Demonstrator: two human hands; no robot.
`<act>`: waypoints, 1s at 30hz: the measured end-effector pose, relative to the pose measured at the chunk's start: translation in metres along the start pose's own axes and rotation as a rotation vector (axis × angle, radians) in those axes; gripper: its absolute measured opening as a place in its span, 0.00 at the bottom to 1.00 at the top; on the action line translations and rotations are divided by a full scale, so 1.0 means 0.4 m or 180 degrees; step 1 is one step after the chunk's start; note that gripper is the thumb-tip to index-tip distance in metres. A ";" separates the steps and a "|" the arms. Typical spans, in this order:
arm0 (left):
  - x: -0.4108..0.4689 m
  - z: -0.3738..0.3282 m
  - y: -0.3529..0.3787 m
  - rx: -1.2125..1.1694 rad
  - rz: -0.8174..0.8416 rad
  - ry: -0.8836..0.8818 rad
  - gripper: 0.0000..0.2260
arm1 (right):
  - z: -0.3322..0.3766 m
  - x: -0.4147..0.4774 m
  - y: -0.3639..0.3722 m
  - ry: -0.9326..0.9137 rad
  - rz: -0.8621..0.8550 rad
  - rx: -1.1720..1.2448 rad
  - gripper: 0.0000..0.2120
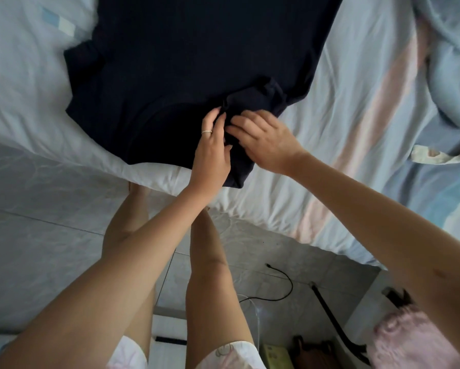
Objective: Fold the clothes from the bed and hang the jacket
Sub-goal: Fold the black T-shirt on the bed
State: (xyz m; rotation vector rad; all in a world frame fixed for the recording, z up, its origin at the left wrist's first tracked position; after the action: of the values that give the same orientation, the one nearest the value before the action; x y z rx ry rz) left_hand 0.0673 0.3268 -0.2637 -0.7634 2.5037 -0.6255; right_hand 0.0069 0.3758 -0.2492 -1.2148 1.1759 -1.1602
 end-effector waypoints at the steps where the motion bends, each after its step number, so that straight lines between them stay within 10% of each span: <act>1: 0.000 0.001 -0.003 0.0023 0.0003 0.0047 0.26 | 0.010 -0.015 0.034 -0.0150 0.0323 0.0005 0.21; 10: -0.021 -0.027 0.028 0.1488 -0.0076 0.0381 0.32 | -0.093 -0.069 0.111 0.0476 0.1415 -0.0222 0.47; 15: 0.008 0.022 0.087 0.2142 0.0963 0.0421 0.50 | -0.138 -0.064 0.102 0.0461 0.1369 -0.0116 0.38; 24: 0.048 0.048 0.081 0.2475 0.1297 0.0123 0.67 | -0.250 -0.019 0.004 0.2470 0.0641 -0.0303 0.28; 30: 0.050 0.057 0.097 0.2487 0.1430 0.0116 0.67 | -0.083 0.014 0.084 0.1058 0.0816 0.0017 0.28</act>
State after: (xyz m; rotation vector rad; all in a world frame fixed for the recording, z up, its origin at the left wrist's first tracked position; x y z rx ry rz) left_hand 0.0487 0.3370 -0.3084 0.0945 2.0698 -1.3092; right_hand -0.0259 0.3691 -0.2831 -0.8548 1.5263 -1.1951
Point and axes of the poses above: each hand's wrist, its own x-axis towards the middle knuckle, its own y-axis out of the palm, z = x × y, the point moved 10 cm from there along x, towards the middle knuckle, and after that the axes turned 4 degrees about -x, right-handed, at the moved point
